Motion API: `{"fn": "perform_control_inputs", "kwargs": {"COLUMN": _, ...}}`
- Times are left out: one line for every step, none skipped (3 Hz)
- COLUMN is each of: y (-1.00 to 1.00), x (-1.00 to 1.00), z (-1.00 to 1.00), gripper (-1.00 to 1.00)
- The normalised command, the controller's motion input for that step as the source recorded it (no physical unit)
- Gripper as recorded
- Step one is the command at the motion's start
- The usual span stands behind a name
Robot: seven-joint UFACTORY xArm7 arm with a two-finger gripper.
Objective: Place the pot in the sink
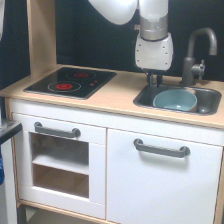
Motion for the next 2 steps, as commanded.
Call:
{"fn": "perform_control_inputs", "kwargs": {"y": -0.1, "x": -0.07, "z": 0.41, "gripper": 1.0}}
{"fn": "perform_control_inputs", "kwargs": {"y": -0.09, "x": -0.19, "z": 0.53, "gripper": 1.0}}
